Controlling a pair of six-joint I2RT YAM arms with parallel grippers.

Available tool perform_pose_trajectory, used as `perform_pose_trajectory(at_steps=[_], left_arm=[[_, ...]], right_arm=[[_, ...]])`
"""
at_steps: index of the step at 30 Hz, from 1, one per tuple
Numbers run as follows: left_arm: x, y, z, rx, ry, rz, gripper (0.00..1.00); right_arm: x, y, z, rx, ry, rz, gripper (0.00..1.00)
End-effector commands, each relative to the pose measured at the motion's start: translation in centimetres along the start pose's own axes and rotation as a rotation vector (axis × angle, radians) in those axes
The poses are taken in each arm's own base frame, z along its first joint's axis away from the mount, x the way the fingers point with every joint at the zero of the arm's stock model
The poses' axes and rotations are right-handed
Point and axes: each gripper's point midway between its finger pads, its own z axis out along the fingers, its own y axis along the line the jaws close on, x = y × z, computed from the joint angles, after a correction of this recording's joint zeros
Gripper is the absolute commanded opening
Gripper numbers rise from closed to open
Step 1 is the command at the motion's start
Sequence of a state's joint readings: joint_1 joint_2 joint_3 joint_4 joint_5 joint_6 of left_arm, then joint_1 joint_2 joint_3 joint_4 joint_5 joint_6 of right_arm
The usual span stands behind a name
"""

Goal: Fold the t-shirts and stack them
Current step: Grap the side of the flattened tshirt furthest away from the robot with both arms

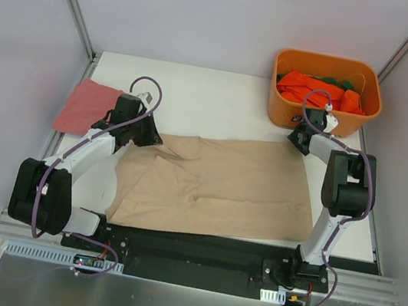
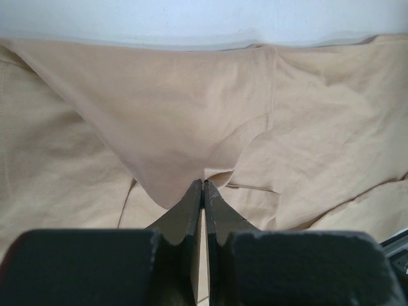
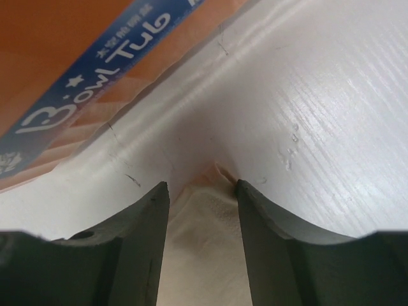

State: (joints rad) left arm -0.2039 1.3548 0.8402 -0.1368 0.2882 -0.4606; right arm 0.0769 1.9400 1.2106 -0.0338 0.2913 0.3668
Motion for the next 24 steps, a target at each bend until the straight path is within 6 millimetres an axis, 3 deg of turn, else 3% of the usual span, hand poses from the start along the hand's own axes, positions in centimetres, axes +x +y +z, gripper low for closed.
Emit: perform_pose_trajectory(at_steps=[1, 6, 11, 15, 20, 24], left_arm=[[-0.6, -1.4, -1.0, 0.046, -0.044, 0.011, 0.0], [-0.7, -1.2, -1.2, 0.036, -0.058, 0.017, 0.0], [-1.1, -1.4, -1.6, 0.035, -0.077, 0.006, 0.0], [-1.7, -1.7, -2.1, 0.037, -0.103, 0.0, 0.0], [-2.1, -2.5, -3.6, 0.062, -0.151, -0.016, 0.0], [-1.6, -3.1, -4.8, 0.098, -0.168, -0.026, 0.0]], right_arm=[[1.1, -0.3, 0.1, 0.045, 0.043, 0.051, 0.42], [1.4, -1.0, -0.4, 0.086, 0.02, 0.089, 0.15], [0.7, -0.8, -1.1, 0.073, 0.001, 0.047, 0.01], [-1.3, 0.8, -2.9, 0.001, -0.059, -0.038, 0.0], [-3.3, 1.2, -5.8, -0.07, -0.159, -0.079, 0.0], [-2.1, 0.6, -6.9, -0.105, -0.164, -0.123, 0.0]])
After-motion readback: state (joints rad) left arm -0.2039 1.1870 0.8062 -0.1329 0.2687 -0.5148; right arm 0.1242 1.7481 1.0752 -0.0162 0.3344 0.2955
